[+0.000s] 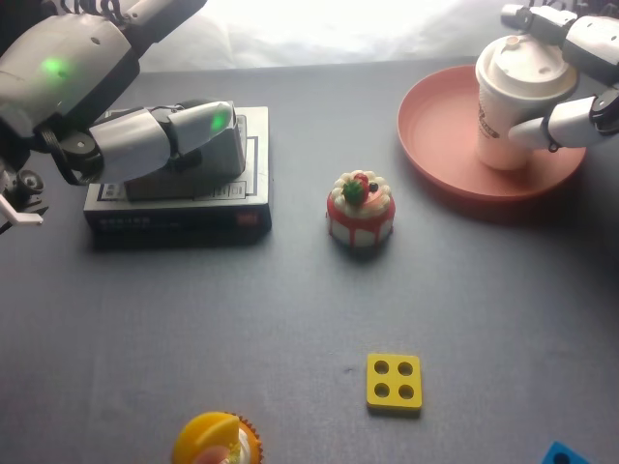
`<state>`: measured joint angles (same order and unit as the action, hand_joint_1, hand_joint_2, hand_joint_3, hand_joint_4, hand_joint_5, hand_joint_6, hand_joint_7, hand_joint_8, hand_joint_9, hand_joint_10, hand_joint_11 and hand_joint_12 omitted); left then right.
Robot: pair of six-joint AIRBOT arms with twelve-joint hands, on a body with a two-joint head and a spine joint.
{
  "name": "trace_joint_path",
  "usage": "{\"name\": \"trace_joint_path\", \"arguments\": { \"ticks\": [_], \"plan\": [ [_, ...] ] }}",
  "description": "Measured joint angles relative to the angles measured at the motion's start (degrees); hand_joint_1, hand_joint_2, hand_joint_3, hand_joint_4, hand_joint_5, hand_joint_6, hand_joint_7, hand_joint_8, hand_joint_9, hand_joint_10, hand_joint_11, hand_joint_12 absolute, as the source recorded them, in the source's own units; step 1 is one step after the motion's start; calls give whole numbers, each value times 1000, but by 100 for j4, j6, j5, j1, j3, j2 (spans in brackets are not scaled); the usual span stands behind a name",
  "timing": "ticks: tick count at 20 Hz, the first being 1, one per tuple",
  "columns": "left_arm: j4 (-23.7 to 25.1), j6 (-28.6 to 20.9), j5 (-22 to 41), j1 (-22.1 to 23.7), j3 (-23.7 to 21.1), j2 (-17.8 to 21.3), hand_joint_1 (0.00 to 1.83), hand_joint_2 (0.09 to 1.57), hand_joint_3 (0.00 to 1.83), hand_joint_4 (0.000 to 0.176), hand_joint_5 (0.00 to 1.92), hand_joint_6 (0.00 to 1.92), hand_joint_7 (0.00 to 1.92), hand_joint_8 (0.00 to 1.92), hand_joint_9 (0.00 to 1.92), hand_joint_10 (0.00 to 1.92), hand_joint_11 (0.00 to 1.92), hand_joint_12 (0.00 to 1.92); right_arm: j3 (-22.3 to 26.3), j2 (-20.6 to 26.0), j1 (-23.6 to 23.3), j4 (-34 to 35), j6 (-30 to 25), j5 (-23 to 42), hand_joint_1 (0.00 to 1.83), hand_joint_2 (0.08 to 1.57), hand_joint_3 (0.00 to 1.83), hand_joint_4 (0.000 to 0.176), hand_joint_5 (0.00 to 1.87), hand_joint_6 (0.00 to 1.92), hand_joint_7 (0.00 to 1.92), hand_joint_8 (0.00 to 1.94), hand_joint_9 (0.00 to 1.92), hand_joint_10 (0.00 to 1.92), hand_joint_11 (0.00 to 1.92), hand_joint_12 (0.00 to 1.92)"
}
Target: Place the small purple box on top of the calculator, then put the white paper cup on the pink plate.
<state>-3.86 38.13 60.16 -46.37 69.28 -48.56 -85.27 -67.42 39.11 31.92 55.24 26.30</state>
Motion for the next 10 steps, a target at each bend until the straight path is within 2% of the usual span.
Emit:
{"name": "trace_joint_path", "arguments": {
  "ticks": [1, 2, 3, 5, 8, 10],
  "plan": [
    [0, -11, 7, 0, 0, 0, 510, 1305, 3, 103, 26, 0, 0, 0, 0, 0, 0, 0, 0, 0, 0, 2, 2, 0, 942, 1020, 0, 112, 0, 0, 0, 0, 8, 130, 0, 561],
    [-2, -33, 24, -26, 0, 0, 511, 1301, 1, 105, 28, 1, 0, 0, 0, 0, 0, 0, 0, 0, 0, 4, 4, -7, 911, 1012, 0, 144, 0, 0, 0, 0, 1, 25, 0, 111],
    [0, -42, 26, -26, 0, 0, 529, 1300, 0, 104, 30, 2, 0, 0, 0, 0, 0, 0, 0, 0, 0, 7, 7, -11, 885, 1010, 0, 170, 0, 0, 0, 0, 0, 4, 0, 21],
    [0, -52, 70, -26, 0, 0, 565, 1301, 0, 93, 33, 3, 0, 0, 0, 0, 0, 0, 22, 0, 0, 2, 48, -7, 866, 985, 0, 176, 0, 0, 0, 0, 0, 0, 0, 0],
    [-11, -70, 94, -55, 0, 0, 569, 1295, 0, 109, 35, 3, 0, 0, 0, 0, 0, 0, 107, 4, 0, 17, 151, -7, 856, 947, 0, 151, 0, 0, 0, 0, 0, 0, 0, 0],
    [-17, -70, 109, -101, 0, 0, 595, 1290, 0, 104, 32, 1, 0, 0, 0, 0, 0, 0, 177, 35, 0, 4, 160, -7, 846, 941, 0, 146, 0, 0, 0, 0, 0, 0, 0, 0]
  ]
}}
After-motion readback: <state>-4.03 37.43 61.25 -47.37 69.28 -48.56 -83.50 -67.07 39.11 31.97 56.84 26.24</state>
